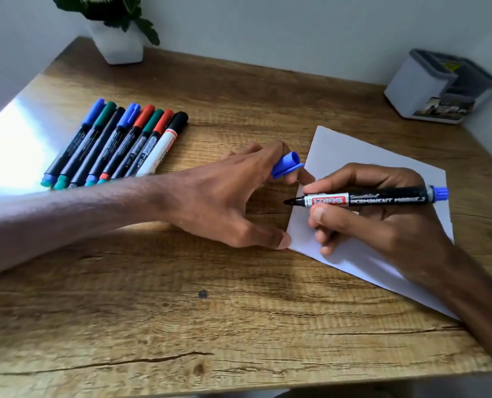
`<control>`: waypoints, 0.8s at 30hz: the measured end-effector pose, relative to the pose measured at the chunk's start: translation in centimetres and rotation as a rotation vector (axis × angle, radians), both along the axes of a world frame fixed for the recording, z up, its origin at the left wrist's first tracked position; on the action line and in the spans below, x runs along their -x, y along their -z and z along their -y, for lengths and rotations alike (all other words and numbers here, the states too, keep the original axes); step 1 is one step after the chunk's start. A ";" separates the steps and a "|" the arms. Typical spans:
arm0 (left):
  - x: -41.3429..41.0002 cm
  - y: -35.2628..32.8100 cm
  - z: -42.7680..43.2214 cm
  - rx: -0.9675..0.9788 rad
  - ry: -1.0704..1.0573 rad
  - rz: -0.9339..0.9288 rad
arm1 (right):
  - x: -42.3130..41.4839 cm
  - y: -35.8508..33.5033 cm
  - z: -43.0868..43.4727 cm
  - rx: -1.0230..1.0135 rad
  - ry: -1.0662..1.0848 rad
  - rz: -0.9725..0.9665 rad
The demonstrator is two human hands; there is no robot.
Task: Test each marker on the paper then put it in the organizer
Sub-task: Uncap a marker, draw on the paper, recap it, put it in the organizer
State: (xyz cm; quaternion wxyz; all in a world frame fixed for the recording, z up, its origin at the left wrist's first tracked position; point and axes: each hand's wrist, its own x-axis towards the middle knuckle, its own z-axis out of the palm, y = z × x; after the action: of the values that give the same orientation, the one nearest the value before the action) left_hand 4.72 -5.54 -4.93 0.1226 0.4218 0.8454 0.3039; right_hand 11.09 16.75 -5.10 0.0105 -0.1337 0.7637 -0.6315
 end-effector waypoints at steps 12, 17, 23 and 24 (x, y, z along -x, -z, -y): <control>0.4 0.3 0.1 -0.002 0.040 0.020 | -0.4 0.6 -0.1 -0.169 -0.109 -0.165; 0.1 -0.1 0.0 0.001 0.044 0.001 | -0.7 0.4 0.2 -0.247 -0.121 -0.231; 0.0 -0.1 0.0 0.010 0.040 -0.001 | -0.7 0.5 0.3 -0.263 -0.131 -0.245; 0.0 -0.2 0.0 0.011 0.038 -0.001 | -0.8 0.5 0.3 -0.266 -0.132 -0.242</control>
State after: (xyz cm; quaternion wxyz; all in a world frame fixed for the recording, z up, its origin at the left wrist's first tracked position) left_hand 4.73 -5.56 -4.76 0.1302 0.4372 0.8389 0.2968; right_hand 11.85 16.43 -5.63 -0.0223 -0.2559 0.8257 -0.5022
